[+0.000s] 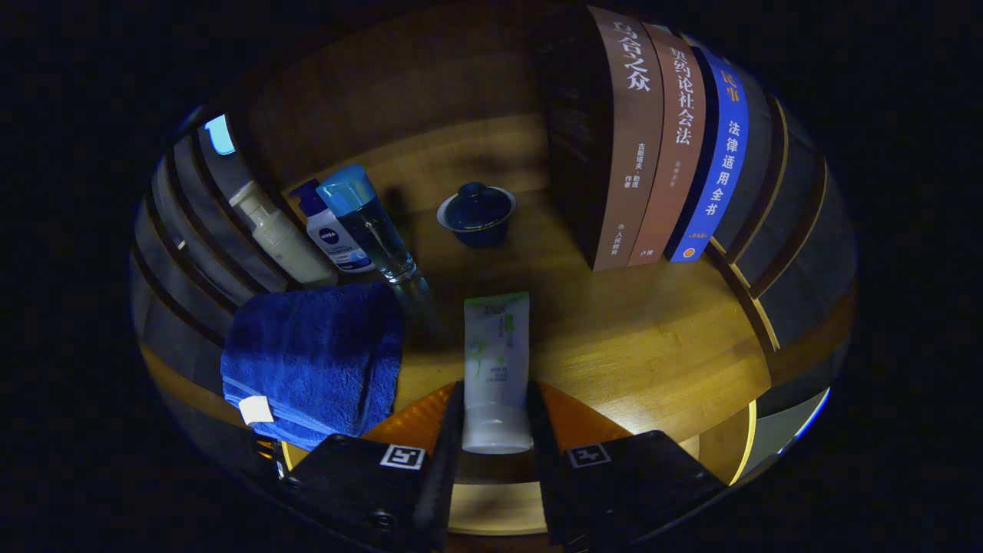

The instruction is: Pull open the drawer, take out the items inside it, and place them on the countertop above the cabinet.

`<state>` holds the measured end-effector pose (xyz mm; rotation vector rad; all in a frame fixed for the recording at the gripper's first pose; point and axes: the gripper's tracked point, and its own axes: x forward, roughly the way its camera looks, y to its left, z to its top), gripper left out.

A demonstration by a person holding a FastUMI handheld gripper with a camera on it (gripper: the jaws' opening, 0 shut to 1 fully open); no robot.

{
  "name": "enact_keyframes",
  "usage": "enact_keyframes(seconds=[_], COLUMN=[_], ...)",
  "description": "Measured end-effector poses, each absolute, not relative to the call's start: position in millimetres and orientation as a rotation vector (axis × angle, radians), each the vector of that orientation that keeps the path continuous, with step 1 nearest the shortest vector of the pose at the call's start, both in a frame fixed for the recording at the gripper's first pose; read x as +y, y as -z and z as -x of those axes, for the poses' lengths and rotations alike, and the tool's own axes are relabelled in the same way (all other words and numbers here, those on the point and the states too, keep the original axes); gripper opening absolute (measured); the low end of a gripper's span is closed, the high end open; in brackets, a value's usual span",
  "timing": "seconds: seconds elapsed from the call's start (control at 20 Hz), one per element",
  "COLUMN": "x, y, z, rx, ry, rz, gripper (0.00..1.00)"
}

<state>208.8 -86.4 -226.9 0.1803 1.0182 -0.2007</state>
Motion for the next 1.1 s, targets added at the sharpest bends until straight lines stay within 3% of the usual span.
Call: enact_keyframes(seconds=[0.05, 0.25, 0.7, 1.1], x=[-84, -80, -50, -17], y=[226, 213, 139, 131], z=[-212, -199, -109, 1], rx=[1.001, 0.996, 0.663, 0.361], ry=[0.187, 0.170, 0.115, 0.084], rz=[-0.188, -0.173, -0.065, -0.058], gripper=[0.55, 0.99, 1.00, 0.99])
